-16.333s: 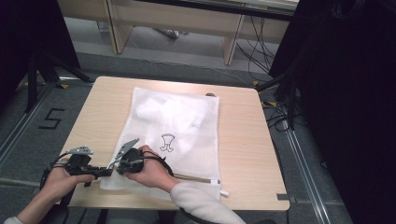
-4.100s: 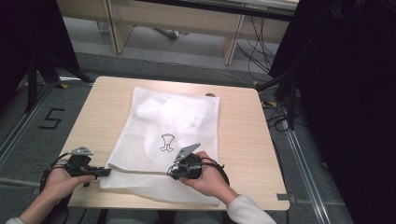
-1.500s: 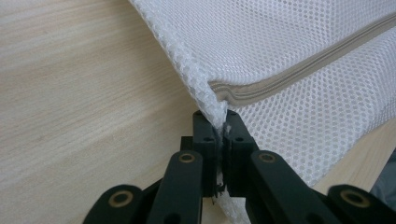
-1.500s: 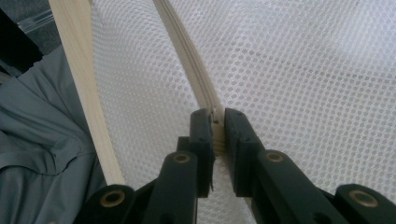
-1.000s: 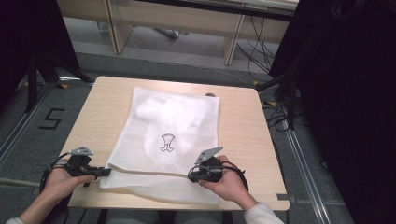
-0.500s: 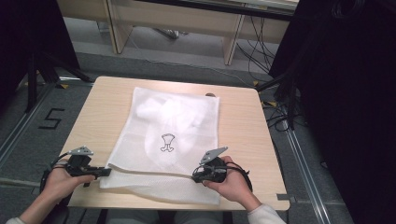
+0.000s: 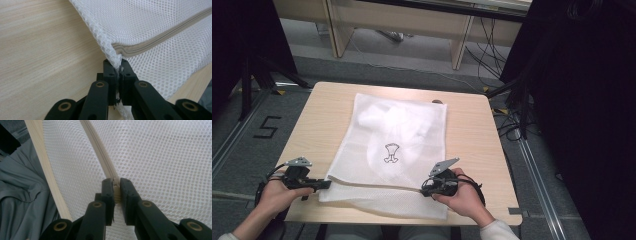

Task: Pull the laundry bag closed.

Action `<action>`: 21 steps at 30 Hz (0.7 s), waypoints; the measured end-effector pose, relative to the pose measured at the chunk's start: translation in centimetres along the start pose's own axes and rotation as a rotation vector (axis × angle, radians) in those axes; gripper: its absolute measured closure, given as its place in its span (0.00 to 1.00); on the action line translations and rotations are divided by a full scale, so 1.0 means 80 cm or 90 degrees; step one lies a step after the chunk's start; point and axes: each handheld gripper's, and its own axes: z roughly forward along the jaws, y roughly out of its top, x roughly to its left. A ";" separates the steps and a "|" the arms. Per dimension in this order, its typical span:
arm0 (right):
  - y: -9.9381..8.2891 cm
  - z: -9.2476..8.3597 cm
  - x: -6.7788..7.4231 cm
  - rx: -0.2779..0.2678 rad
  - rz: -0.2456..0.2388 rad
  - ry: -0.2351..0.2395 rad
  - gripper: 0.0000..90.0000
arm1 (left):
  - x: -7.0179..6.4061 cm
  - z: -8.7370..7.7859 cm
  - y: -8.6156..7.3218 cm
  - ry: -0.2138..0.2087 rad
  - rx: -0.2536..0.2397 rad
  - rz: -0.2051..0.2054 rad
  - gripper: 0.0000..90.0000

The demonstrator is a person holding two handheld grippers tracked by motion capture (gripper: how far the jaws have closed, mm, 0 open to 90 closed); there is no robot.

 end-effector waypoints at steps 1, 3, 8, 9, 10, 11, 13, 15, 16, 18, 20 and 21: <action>0.000 0.001 -0.001 -0.002 -0.005 0.003 0.92 | 0.000 0.000 0.000 -0.002 -0.002 -0.003 0.95; -0.001 0.001 -0.003 -0.004 -0.011 0.009 0.92 | -0.001 0.001 0.000 -0.001 -0.008 -0.009 0.95; -0.001 -0.001 -0.003 0.004 -0.014 0.003 0.92 | -0.002 0.001 0.000 0.004 -0.010 -0.009 0.95; -0.002 0.000 -0.004 -0.001 -0.019 0.006 0.92 | -0.002 0.001 0.000 0.005 -0.010 -0.009 0.95; -0.003 0.000 -0.005 0.001 -0.021 0.000 0.92 | -0.001 0.001 0.000 0.001 -0.008 -0.009 0.95; -0.004 -0.001 -0.005 -0.001 -0.018 0.004 0.92 | 0.002 -0.002 0.000 0.001 0.014 0.014 0.95; -0.004 -0.002 -0.005 0.006 -0.022 0.000 0.92 | -0.001 0.001 0.000 -0.001 -0.007 -0.009 0.95; -0.005 -0.003 -0.004 0.009 -0.021 -0.004 0.92 | -0.001 0.000 0.000 0.000 -0.004 -0.004 0.95; -0.005 -0.002 -0.005 0.014 -0.034 -0.001 0.92 | 0.000 -0.001 0.000 0.000 0.002 0.001 0.95; -0.006 -0.001 -0.005 0.019 -0.048 0.002 0.92 | -0.001 0.001 0.000 -0.001 -0.007 -0.009 0.95; -0.007 -0.003 -0.005 0.022 -0.048 -0.004 0.92 | -0.001 0.001 0.000 0.001 -0.007 -0.008 0.95; -0.007 -0.004 -0.005 0.023 -0.045 -0.007 0.92 | -0.001 0.001 0.000 0.001 -0.007 -0.008 0.95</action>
